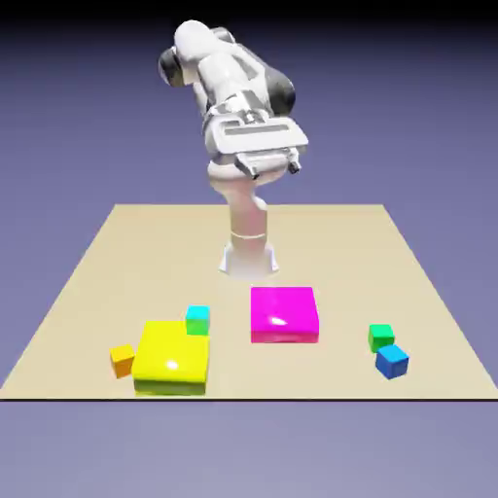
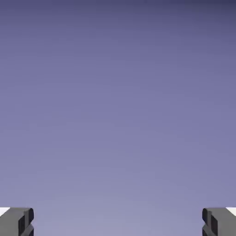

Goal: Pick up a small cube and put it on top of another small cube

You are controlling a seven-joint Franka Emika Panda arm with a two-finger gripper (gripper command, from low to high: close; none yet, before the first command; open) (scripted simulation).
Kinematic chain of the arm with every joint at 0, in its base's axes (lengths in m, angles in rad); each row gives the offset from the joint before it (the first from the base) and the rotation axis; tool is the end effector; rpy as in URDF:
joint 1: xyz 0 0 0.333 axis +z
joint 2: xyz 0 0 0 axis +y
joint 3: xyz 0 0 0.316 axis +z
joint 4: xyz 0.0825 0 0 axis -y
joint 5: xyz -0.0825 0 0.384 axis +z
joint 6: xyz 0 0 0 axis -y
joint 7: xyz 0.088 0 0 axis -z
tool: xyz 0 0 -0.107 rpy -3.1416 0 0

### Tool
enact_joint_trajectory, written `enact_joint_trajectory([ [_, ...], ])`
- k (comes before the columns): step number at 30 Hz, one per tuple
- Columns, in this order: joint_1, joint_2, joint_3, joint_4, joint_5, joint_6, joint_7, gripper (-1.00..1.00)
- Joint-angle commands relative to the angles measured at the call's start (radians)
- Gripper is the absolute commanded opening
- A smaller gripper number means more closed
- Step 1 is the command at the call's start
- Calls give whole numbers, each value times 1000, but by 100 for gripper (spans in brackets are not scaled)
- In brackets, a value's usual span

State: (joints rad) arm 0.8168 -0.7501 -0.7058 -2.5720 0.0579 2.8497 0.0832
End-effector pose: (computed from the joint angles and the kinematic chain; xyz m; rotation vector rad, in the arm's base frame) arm 0.4241 0.0000 0.5465 -2.3472 0.1113 -0.9918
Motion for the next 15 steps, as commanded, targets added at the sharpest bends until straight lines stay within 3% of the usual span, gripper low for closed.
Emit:
enact_joint_trajectory([
  [1,36,-8,-32,11,3,-8,-30,0],
  [15,544,-122,-477,161,39,-127,-444,0],
])
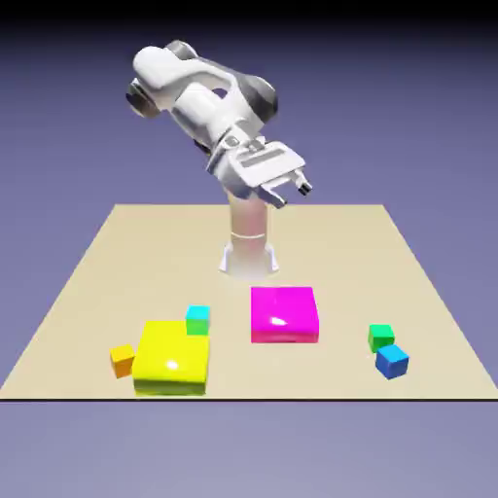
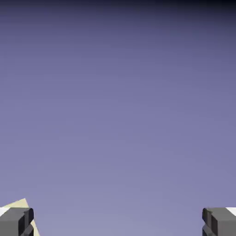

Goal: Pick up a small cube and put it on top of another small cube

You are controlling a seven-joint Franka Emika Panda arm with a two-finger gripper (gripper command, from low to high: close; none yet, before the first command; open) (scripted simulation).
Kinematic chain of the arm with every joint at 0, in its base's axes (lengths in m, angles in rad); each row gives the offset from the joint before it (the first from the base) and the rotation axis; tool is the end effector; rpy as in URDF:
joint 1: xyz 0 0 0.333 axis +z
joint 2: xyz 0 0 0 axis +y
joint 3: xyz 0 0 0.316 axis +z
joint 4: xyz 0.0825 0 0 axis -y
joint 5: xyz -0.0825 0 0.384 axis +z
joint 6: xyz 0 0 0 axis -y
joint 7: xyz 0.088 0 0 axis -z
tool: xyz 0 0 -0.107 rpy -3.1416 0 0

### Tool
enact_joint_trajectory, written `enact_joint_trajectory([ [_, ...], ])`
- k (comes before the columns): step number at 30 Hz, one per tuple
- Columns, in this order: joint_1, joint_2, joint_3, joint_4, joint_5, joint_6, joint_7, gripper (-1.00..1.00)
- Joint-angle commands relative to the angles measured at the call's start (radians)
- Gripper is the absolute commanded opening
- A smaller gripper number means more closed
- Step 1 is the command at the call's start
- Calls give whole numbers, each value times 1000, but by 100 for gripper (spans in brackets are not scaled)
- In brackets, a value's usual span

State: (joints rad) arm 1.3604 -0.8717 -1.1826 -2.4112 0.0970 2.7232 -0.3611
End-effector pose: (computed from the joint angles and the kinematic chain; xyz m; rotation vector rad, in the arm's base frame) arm 0.4932 0.0133 0.4866 -2.1701 -0.3530 -0.8122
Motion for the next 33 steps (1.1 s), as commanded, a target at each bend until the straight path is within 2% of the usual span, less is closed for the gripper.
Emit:
enact_joint_trajectory([
  [1,36,-8,-32,11,3,-8,-30,0],
  [29,1051,-235,-922,311,76,-245,-859,0],
  [31,1065,-238,-934,315,77,-248,-870,0],
  [33,1137,-302,-968,336,69,-178,-883,0],
])
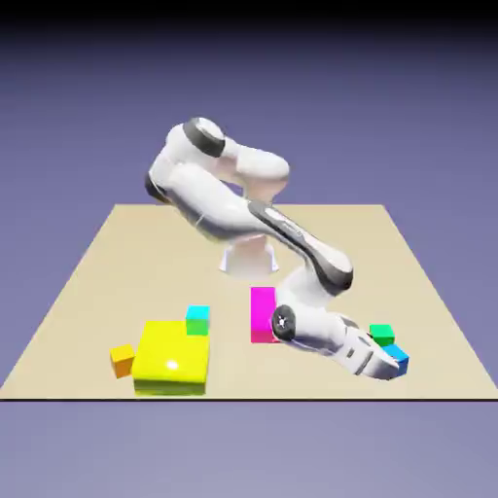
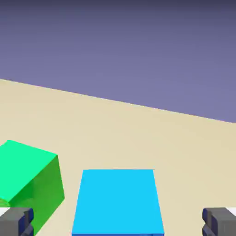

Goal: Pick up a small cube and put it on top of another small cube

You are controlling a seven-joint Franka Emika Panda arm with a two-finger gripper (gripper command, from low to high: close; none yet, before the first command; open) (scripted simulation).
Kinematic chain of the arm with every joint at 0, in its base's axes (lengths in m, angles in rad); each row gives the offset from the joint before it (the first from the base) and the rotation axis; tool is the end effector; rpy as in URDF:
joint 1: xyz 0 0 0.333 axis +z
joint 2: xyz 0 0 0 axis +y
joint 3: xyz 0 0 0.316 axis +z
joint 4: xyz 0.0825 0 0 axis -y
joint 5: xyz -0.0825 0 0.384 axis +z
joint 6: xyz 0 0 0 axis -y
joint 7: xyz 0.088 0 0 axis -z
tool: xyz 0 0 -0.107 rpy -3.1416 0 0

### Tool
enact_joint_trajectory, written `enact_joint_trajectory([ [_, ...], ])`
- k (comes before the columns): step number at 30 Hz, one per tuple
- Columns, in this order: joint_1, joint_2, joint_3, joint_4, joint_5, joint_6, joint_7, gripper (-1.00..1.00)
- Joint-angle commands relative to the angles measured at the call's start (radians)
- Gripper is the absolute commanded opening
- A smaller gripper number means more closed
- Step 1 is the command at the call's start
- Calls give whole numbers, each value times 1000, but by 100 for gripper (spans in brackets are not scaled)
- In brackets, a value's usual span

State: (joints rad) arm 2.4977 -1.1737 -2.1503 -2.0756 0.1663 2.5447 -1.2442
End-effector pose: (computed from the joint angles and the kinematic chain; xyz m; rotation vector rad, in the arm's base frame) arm 0.5012 0.2347 0.0925 -1.7418 -1.1796 -0.2308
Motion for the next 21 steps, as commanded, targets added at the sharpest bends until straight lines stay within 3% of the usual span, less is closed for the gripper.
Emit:
enact_joint_trajectory([
  [1,36,-32,-17,10,-4,35,-6,0],
  [2,41,-36,-19,12,-4,39,-7,0],
  [3,41,-36,-19,12,-4,39,-7,-100],
  [7,-68,60,32,-19,7,-65,12,-100],
  [21,-16,58,138,108,-273,-620,12,-100],
])
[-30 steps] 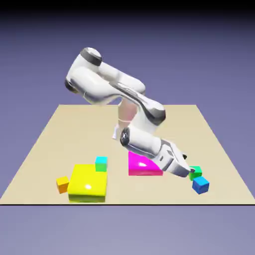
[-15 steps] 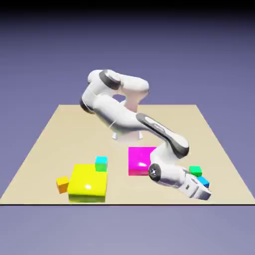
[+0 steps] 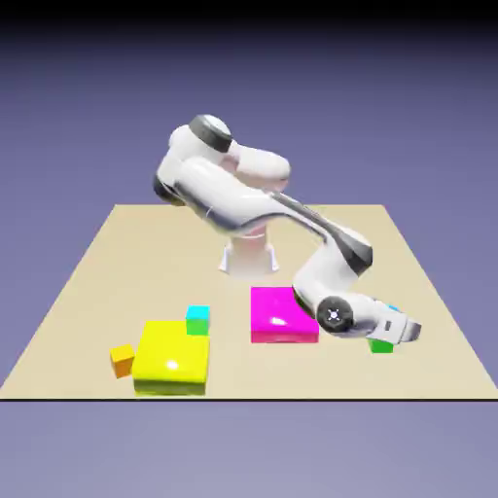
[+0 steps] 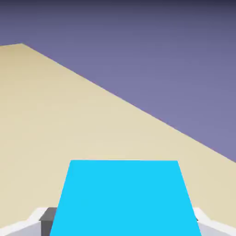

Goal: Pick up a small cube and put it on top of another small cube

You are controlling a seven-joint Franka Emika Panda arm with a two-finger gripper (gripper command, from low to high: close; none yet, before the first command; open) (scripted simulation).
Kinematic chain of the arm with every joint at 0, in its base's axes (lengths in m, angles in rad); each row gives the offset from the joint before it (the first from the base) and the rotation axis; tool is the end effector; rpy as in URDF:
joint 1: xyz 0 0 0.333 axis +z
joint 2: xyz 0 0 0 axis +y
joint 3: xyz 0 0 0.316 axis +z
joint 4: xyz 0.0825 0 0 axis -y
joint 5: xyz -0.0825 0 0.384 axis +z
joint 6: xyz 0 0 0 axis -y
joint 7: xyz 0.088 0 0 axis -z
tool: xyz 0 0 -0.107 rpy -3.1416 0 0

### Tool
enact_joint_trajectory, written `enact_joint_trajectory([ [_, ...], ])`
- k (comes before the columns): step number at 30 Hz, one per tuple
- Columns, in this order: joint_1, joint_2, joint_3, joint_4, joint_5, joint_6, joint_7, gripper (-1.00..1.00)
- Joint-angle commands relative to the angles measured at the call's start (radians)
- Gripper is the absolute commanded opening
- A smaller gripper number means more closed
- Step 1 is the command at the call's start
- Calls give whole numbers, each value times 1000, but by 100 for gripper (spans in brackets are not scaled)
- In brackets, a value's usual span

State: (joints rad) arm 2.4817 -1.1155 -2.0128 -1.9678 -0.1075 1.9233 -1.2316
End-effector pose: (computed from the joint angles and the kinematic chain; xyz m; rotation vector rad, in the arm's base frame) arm 0.4827 0.2528 0.1735 -1.3139 -1.6383 0.1331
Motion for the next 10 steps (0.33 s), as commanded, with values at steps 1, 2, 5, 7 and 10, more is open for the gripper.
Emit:
enact_joint_trajectory([
  [1,16,-15,-17,-23,-9,44,-2,-100],
  [2,31,-30,-35,-47,-19,88,-4,-100],
  [5,51,-48,-56,-76,-31,141,-6,100],
  [7,35,-33,-39,-52,-21,98,-4,100],
  [10,0,0,0,0,1,1,0,100],
])
